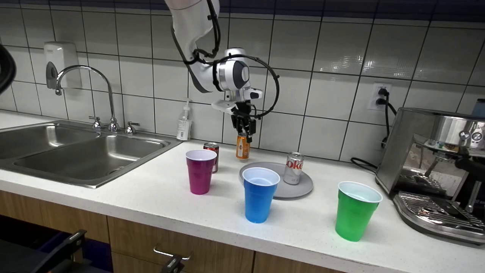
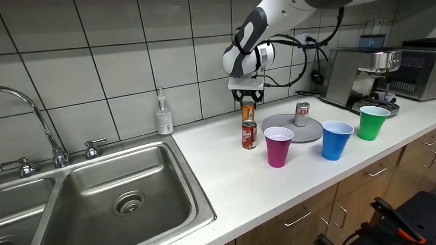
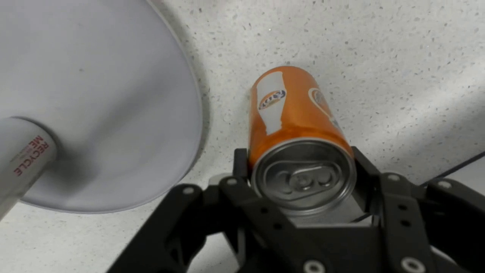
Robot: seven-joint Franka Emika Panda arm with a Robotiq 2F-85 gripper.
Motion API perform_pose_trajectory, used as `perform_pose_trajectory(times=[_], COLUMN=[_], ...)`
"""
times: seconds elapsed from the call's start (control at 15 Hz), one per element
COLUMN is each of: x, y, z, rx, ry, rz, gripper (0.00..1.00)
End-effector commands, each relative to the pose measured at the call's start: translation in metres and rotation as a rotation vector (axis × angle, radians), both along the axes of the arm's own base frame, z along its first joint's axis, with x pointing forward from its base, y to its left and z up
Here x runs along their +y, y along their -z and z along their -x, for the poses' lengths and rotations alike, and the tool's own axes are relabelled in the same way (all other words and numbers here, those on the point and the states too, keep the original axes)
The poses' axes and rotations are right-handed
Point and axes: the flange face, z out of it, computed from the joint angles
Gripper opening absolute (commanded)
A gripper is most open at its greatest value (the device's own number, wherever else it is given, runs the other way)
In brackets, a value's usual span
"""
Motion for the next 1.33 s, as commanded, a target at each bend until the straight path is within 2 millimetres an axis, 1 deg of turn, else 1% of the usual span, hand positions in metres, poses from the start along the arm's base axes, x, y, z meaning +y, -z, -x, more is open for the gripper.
perform_pose_trajectory(times=[0.0, 0.27, 0.33, 0.4, 0.53, 0.73, 0.93, 1.07, 1.27], x=[0.003, 0.004, 0.004, 0.004, 0.003, -0.001, -0.01, -0.021, -0.041], y=[0.0, 0.006, 0.007, 0.006, 0.001, -0.011, -0.02, -0.024, -0.031], z=[-0.014, -0.02, -0.021, -0.021, -0.023, -0.025, -0.024, -0.021, -0.015], rx=[0.009, 0.013, 0.013, 0.011, -0.003, -0.031, -0.053, -0.06, -0.071], ry=[-0.032, -0.043, -0.044, -0.046, -0.048, -0.044, -0.022, -0.003, 0.034], rz=[-0.007, -0.005, -0.003, -0.003, -0.002, -0.003, -0.003, 0.0, 0.002], gripper=[0.38, 0.38, 0.88, 0.9, 1.0, 1.0, 1.0, 1.0, 1.0])
